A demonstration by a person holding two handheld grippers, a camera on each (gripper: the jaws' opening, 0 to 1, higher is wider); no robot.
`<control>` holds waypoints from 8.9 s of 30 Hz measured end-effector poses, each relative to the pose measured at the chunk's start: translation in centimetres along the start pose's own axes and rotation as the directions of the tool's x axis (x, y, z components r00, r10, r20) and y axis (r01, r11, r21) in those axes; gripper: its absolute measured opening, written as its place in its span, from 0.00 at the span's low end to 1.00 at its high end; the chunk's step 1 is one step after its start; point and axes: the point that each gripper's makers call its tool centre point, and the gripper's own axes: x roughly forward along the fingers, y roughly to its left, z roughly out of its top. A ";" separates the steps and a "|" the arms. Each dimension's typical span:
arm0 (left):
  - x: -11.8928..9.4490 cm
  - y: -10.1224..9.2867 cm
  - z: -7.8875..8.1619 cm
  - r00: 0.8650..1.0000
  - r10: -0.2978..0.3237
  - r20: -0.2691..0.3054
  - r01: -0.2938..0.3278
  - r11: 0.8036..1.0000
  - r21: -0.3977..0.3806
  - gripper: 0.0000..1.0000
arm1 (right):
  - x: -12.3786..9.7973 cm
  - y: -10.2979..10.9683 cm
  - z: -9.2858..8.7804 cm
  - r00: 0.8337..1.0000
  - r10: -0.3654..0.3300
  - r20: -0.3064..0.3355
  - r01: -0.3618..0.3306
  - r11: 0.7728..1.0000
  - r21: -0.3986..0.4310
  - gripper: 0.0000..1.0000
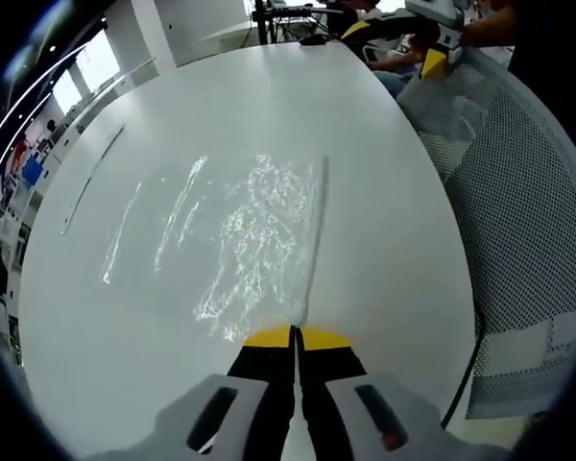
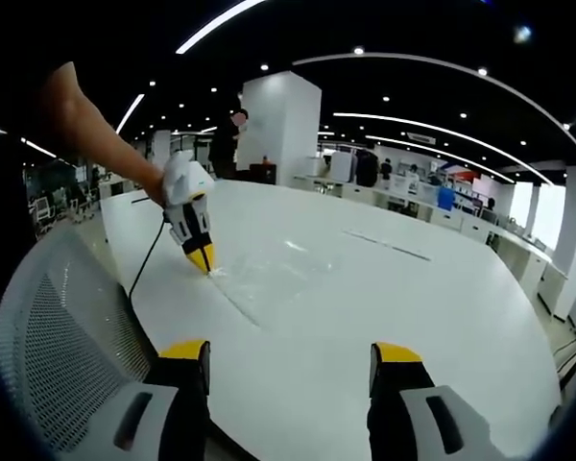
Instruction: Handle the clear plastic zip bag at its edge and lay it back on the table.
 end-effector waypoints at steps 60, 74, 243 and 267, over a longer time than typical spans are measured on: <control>-3.5 -5.7 4.6 1.000 -0.024 0.010 0.024 1.000 0.006 0.00 | 2.8 4.1 4.1 0.971 0.223 -0.091 -0.240 0.934 -0.264 0.53; -4.3 -6.6 6.4 0.998 -0.047 0.029 0.046 0.999 0.013 0.00 | 3.8 6.1 4.0 0.954 0.279 -0.112 -0.300 0.907 -0.296 0.42; -3.6 -7.4 9.1 0.994 -0.036 0.106 0.022 0.991 0.135 0.00 | 9.0 11.7 4.6 0.856 0.431 -0.284 -0.516 0.733 -0.443 0.00; -3.7 -7.3 8.8 0.994 -0.043 0.099 0.029 0.990 0.135 0.00 | 8.8 11.4 4.4 0.859 0.426 -0.284 -0.511 0.742 -0.433 0.00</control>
